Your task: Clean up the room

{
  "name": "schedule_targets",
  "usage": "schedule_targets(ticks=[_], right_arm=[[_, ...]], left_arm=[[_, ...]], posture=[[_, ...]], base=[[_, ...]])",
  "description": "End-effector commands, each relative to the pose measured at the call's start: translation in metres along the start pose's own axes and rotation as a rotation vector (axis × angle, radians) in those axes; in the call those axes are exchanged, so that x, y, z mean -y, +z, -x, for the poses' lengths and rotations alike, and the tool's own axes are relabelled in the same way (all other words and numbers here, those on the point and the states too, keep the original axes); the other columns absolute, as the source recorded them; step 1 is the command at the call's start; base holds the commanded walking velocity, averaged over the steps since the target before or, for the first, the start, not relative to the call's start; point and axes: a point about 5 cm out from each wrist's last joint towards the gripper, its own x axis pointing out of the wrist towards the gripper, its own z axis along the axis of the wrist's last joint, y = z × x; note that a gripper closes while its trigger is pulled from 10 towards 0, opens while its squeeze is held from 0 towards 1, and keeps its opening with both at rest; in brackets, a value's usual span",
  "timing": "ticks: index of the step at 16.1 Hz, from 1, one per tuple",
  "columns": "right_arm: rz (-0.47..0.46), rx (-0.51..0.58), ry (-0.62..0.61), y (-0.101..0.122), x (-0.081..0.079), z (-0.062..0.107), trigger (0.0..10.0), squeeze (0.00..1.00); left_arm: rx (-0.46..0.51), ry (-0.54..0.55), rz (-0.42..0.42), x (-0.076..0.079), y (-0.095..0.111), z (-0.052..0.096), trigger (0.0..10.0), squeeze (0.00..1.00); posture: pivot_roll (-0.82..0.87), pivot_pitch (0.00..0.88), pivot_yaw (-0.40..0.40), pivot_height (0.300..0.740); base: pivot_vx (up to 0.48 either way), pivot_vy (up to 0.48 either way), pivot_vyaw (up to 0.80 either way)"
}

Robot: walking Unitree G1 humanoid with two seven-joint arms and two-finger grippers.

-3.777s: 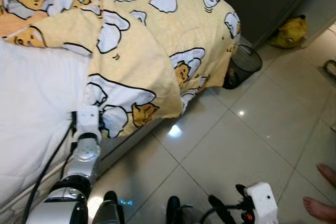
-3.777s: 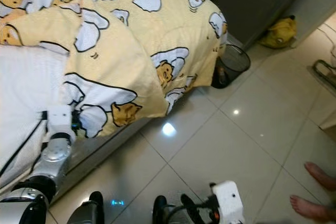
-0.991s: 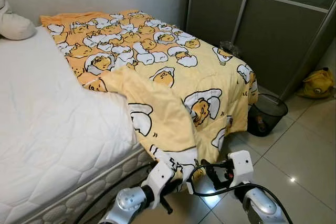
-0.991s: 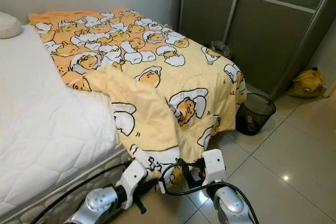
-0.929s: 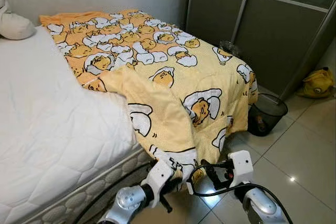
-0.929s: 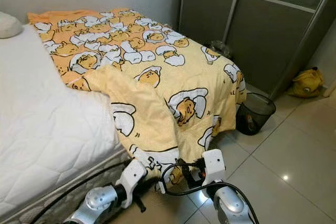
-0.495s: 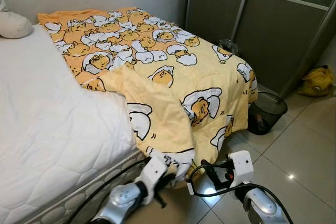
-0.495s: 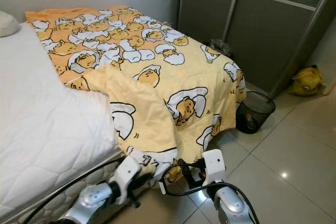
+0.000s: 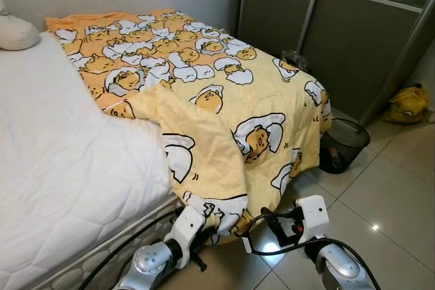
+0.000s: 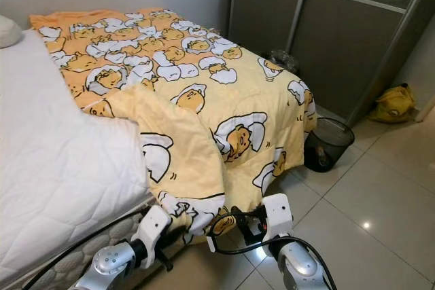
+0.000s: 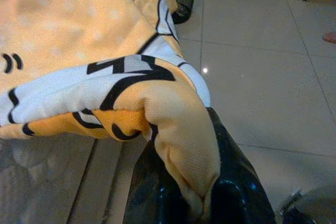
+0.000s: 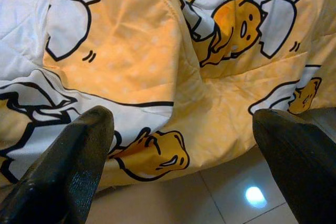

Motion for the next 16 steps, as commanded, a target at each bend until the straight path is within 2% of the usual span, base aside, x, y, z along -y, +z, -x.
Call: schedule_targets(ticks=[1,7,10,11,12,13,16], right_arm=[[0.011,0.000,0.010,0.001,0.001,-0.001,10.0,0.00],[0.012,-0.008,0.015,-0.001,0.001,0.001,10.0,0.00],[0.012,-0.011,0.021,-0.001,0.000,0.000,10.0,0.00],[0.013,-0.012,0.025,-0.001,-0.001,-0.001,10.0,0.00],[0.014,-0.011,0.032,0.000,-0.002,-0.002,10.0,0.00],[0.015,-0.011,0.034,0.001,-0.002,-0.003,10.0,0.00],[0.027,-0.017,0.040,0.001,0.001,-0.001,10.0,0.00]], left_arm=[[0.041,0.024,-0.012,-0.006,0.011,-0.003,10.0,0.00],[0.030,0.014,0.003,0.002,0.007,-0.004,10.0,0.00],[-0.006,-0.069,-0.067,0.020,0.010,-0.016,10.0,0.00],[-0.017,-0.147,-0.069,0.033,0.014,-0.024,10.0,0.00],[-0.032,-0.308,-0.048,0.054,0.018,-0.032,10.0,0.00],[-0.033,-0.387,-0.023,0.064,0.021,-0.035,10.0,0.00],[-0.032,-0.499,0.048,0.075,0.026,-0.039,10.0,0.00]], posture=[[0.07,0.001,-0.025,0.740],[0.07,0.003,-0.029,0.740],[0.08,0.006,-0.032,0.740],[0.08,0.006,-0.035,0.740],[0.07,0.005,-0.035,0.740],[0.06,0.004,-0.038,0.740],[0.05,0.006,-0.045,0.740]], base=[[0.000,0.000,0.00],[-0.216,0.000,0.00],[0.000,0.000,0.00],[0.000,0.000,0.00],[0.000,0.000,0.00],[0.000,0.000,0.00],[0.000,0.000,0.00]])
